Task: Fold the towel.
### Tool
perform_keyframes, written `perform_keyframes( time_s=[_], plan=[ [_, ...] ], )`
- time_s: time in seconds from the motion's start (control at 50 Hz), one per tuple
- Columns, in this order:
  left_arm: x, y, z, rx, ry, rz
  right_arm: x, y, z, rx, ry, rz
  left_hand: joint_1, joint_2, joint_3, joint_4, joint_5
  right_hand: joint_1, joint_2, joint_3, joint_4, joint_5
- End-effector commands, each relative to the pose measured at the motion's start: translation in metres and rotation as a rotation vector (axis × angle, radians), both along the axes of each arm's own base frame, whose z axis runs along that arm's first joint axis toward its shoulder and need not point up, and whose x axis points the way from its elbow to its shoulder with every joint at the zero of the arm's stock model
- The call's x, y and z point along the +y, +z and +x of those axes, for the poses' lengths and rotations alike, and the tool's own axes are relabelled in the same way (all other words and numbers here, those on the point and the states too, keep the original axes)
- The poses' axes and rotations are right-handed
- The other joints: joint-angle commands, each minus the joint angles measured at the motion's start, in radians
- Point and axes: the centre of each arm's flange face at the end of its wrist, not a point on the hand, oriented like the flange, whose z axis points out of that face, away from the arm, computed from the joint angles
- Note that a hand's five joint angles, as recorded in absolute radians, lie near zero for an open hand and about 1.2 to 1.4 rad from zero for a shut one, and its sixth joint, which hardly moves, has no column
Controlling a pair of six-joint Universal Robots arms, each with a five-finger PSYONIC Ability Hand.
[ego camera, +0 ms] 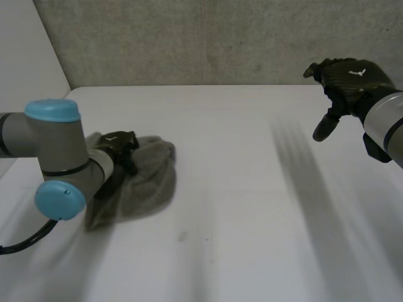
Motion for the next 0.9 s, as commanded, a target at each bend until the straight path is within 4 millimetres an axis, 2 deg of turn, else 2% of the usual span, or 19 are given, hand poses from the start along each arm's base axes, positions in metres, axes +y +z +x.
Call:
perform_keyframes(
  time_s=[0.02,0.04,0.06,0.08,0.12,0.14,0.16,0.18,0.22,0.34,0.38,0.52,0.56,0.66,0.74,0.84,0.86,0.88,0.9],
  plan=[
    [0.073,0.042,-0.037,0.004,-0.166,-0.004,-0.006,-0.025,0.009,0.014,0.083,0.082,0.263,0.188,0.192,0.181,0.241,-0.033,-0.077,-0.07,-0.084,-0.058],
    [0.073,0.042,-0.037,0.004,-0.166,-0.004,-0.008,-0.034,0.012,0.015,0.11,0.109,0.263,0.188,0.192,0.181,0.241,-0.033,-0.077,-0.07,-0.084,-0.058],
    [0.088,0.045,-0.044,0.006,-0.201,-0.007,-0.009,-0.044,0.015,0.017,0.132,0.141,0.263,0.188,0.192,0.181,0.241,-0.033,-0.077,-0.07,-0.084,-0.058],
    [0.088,0.045,-0.044,0.006,-0.201,-0.007,-0.009,-0.044,0.015,0.017,0.132,0.142,0.263,0.188,0.192,0.181,0.241,-0.033,-0.077,-0.07,-0.084,-0.058],
    [0.113,0.043,-0.055,-0.007,-0.265,0.002,-0.01,-0.065,0.021,0.017,0.188,0.215,0.263,0.188,0.192,0.181,0.241,-0.033,-0.077,-0.07,-0.084,-0.058],
    [0.114,0.043,-0.055,-0.007,-0.265,0.002,-0.01,-0.065,0.021,0.017,0.189,0.215,0.263,0.188,0.192,0.181,0.241,-0.033,-0.077,-0.07,-0.084,-0.058],
    [0.124,0.041,-0.059,-0.015,-0.291,0.012,-0.01,-0.076,0.024,0.011,0.219,0.256,0.263,0.188,0.192,0.181,0.241,-0.033,-0.077,-0.07,-0.084,-0.058],
    [0.132,0.039,-0.063,-0.021,-0.31,0.017,-0.01,-0.076,0.024,0.011,0.219,0.256,0.263,0.188,0.192,0.181,0.241,-0.033,-0.077,-0.07,-0.084,-0.058],
    [0.136,0.037,-0.064,-0.026,-0.318,0.023,-0.009,-0.097,0.03,-0.001,0.28,0.336,0.263,0.188,0.192,0.181,0.241,-0.033,-0.077,-0.07,-0.084,-0.058],
    [0.139,0.035,-0.061,-0.035,-0.311,0.031,-0.01,-0.119,0.034,-0.07,0.302,0.459,0.263,0.188,0.192,0.181,0.241,-0.033,-0.077,-0.07,-0.084,-0.058],
    [0.138,0.037,-0.059,-0.035,-0.301,0.026,-0.013,-0.128,0.036,-0.16,0.275,0.54,0.263,0.188,0.192,0.181,0.241,-0.033,-0.077,-0.07,-0.084,-0.058],
    [0.132,0.048,-0.047,-0.015,-0.256,0.014,-0.011,-0.134,0.042,-0.298,0.275,0.653,0.263,0.188,0.192,0.181,0.241,-0.033,-0.077,-0.07,-0.084,-0.058],
    [0.132,0.051,-0.044,-0.012,-0.252,0.008,-0.007,-0.137,0.045,-0.318,0.293,0.684,0.263,0.188,0.192,0.181,0.241,-0.033,-0.077,-0.07,-0.084,-0.058],
    [0.134,0.052,-0.043,-0.009,-0.254,0.007,0.022,-0.155,0.073,-0.332,0.393,0.797,0.263,0.188,0.192,0.181,0.241,-0.033,-0.077,-0.07,-0.084,-0.058],
    [0.136,0.052,-0.044,-0.01,-0.259,0.006,0.029,-0.164,0.08,-0.343,0.407,0.839,0.263,0.188,0.192,0.181,0.241,-0.011,-0.055,-0.048,-0.062,-0.036],
    [0.137,0.055,-0.045,-0.003,-0.261,0.001,0.038,-0.174,0.09,-0.342,0.426,0.869,0.263,0.188,0.192,0.181,0.241,0.171,0.127,0.134,0.12,0.146],
    [0.137,0.057,-0.045,0.0,-0.262,-0.004,0.038,-0.176,0.093,-0.34,0.428,0.862,0.263,0.188,0.192,0.181,0.241,0.296,0.252,0.259,0.245,0.271],
    [0.137,0.059,-0.045,0.005,-0.262,-0.012,0.035,-0.176,0.094,-0.345,0.428,0.845,0.263,0.188,0.192,0.181,0.241,0.553,0.509,0.516,0.502,0.528],
    [0.137,0.059,-0.045,0.005,-0.262,-0.012,0.035,-0.176,0.094,-0.345,0.428,0.845,0.263,0.188,0.192,0.181,0.241,0.556,0.512,0.518,0.505,0.53]
  ],
)
